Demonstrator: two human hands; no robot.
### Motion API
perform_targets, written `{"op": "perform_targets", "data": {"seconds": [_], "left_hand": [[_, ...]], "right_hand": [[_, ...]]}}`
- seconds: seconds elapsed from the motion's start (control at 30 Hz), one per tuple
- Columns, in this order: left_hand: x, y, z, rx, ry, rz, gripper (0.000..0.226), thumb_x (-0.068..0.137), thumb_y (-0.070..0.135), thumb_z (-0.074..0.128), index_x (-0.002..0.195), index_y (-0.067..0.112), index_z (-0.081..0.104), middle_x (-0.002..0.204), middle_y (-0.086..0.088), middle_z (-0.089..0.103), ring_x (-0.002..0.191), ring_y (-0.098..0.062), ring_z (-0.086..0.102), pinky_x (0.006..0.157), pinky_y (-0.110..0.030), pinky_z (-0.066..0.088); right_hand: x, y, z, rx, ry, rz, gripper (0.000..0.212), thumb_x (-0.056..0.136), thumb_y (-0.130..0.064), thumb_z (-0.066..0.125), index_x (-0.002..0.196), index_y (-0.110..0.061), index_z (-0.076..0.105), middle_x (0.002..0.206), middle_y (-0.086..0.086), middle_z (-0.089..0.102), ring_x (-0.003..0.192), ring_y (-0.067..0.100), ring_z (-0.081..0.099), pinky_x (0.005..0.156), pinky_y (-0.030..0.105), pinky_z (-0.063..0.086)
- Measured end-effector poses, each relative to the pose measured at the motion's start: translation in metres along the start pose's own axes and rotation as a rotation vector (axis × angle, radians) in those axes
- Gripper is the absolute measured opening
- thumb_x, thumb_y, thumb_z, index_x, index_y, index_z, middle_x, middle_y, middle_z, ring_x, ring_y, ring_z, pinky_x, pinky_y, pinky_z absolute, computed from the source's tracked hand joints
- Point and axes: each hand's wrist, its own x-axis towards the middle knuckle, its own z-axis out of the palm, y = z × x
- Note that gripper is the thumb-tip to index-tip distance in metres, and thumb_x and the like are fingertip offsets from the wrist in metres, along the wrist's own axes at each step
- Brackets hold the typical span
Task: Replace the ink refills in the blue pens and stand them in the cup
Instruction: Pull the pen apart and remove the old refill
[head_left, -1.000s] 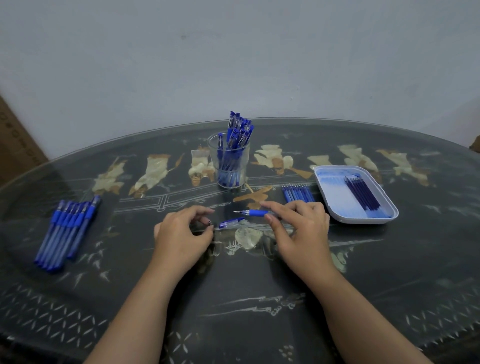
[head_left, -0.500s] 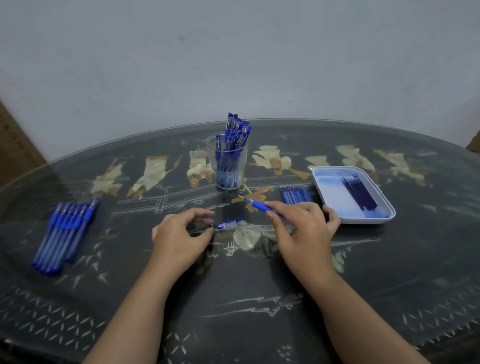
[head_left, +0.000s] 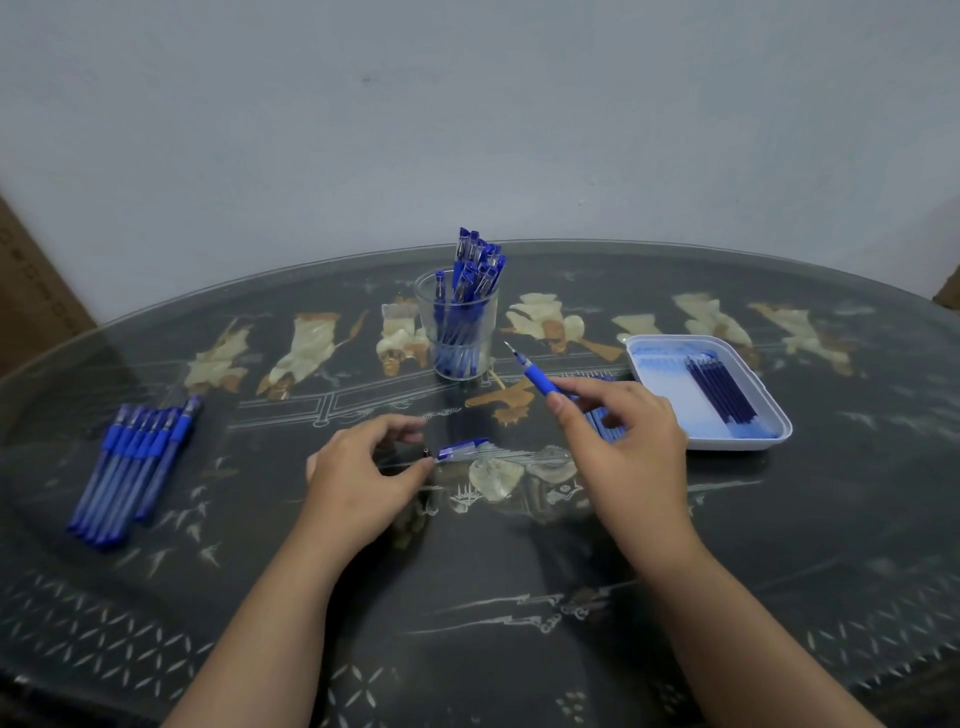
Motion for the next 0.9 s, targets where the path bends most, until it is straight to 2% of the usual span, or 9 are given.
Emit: {"op": "perform_targets", "data": {"seconds": [0.07,0.17,0.23,0.33,0.47,0.6,0.7,0.8,0.9], "left_hand": [[-0.003,0.003,0.0,-0.041,0.093,0.038,0.024,0.067,0.047,0.064,0.09,0.053,0.062,0.095,0.03,0.066,0.101,-0.003,0.061,0.1,-0.049,0.043],[-0.009,0.018,-0.002,-0.136,0.204,0.188,0.017,0.08,0.033,0.072,0.095,0.04,0.067,0.095,0.017,0.069,0.097,-0.001,0.062,0.095,-0.039,0.047],[-0.016,0.039,-0.003,-0.32,0.066,0.181,0.021,0.077,0.025,0.08,0.095,0.03,0.07,0.089,0.008,0.072,0.087,-0.003,0.065,0.086,-0.03,0.052],[-0.022,0.057,0.002,-0.543,-0.177,0.114,0.037,0.063,0.025,0.087,0.096,0.02,0.071,0.089,-0.003,0.073,0.077,-0.012,0.067,0.075,-0.025,0.056],[-0.024,0.059,0.013,-0.565,-0.207,0.099,0.032,0.067,0.004,0.082,0.094,0.017,0.072,0.089,-0.008,0.073,0.074,-0.019,0.07,0.071,-0.027,0.058],[-0.025,0.06,0.014,-0.526,-0.217,0.108,0.033,0.069,-0.001,0.081,0.097,0.015,0.072,0.094,0.001,0.075,0.076,-0.013,0.07,0.071,-0.022,0.056],[-0.025,0.062,0.013,-0.499,-0.211,0.109,0.033,0.07,-0.001,0.081,0.096,0.019,0.074,0.091,0.005,0.075,0.073,-0.011,0.07,0.071,-0.023,0.056],[-0.025,0.06,0.012,-0.453,-0.216,0.108,0.032,0.071,0.0,0.081,0.091,0.024,0.076,0.087,0.004,0.075,0.072,-0.011,0.069,0.072,-0.029,0.059],[-0.025,0.056,0.012,-0.398,-0.222,0.138,0.032,0.071,0.001,0.082,0.09,0.026,0.077,0.087,0.006,0.075,0.073,-0.01,0.069,0.069,-0.027,0.057]], "right_hand": [[0.001,-0.003,-0.003,0.134,-0.041,0.091,0.011,0.086,-0.03,0.069,0.09,-0.04,0.073,0.078,-0.015,0.068,0.078,0.009,0.059,0.081,0.042,0.051],[0.003,-0.01,-0.008,0.366,-0.111,0.239,0.009,0.085,-0.021,0.072,0.093,-0.024,0.075,0.081,-0.006,0.074,0.075,0.003,0.066,0.071,0.018,0.05],[0.003,-0.011,-0.009,0.444,-0.147,0.293,0.01,0.084,-0.019,0.073,0.094,-0.017,0.074,0.082,-0.001,0.075,0.081,0.006,0.07,0.071,0.012,0.051],[0.003,-0.012,-0.009,0.514,-0.195,0.359,0.014,0.083,-0.017,0.073,0.095,-0.011,0.072,0.082,0.0,0.076,0.08,0.002,0.069,0.069,0.009,0.048],[0.003,-0.012,-0.01,0.555,-0.253,0.417,0.013,0.083,-0.016,0.073,0.093,-0.009,0.072,0.078,-0.005,0.072,0.067,-0.008,0.061,0.06,0.005,0.043],[0.002,-0.011,-0.009,0.593,-0.267,0.42,0.013,0.084,-0.012,0.071,0.095,-0.005,0.072,0.07,-0.011,0.07,0.06,-0.01,0.059,0.054,0.004,0.04],[0.002,-0.014,-0.008,0.605,-0.255,0.434,0.016,0.085,-0.015,0.07,0.099,-0.008,0.072,0.07,-0.012,0.07,0.061,-0.009,0.059,0.056,0.005,0.042],[0.005,-0.015,-0.01,0.654,-0.185,0.449,0.017,0.086,-0.021,0.069,0.102,-0.014,0.072,0.08,-0.007,0.073,0.068,0.002,0.059,0.061,0.016,0.046],[0.008,-0.015,-0.012,0.744,-0.12,0.453,0.019,0.083,-0.022,0.069,0.097,-0.01,0.071,0.082,0.0,0.071,0.073,0.011,0.059,0.065,0.025,0.047]]}}
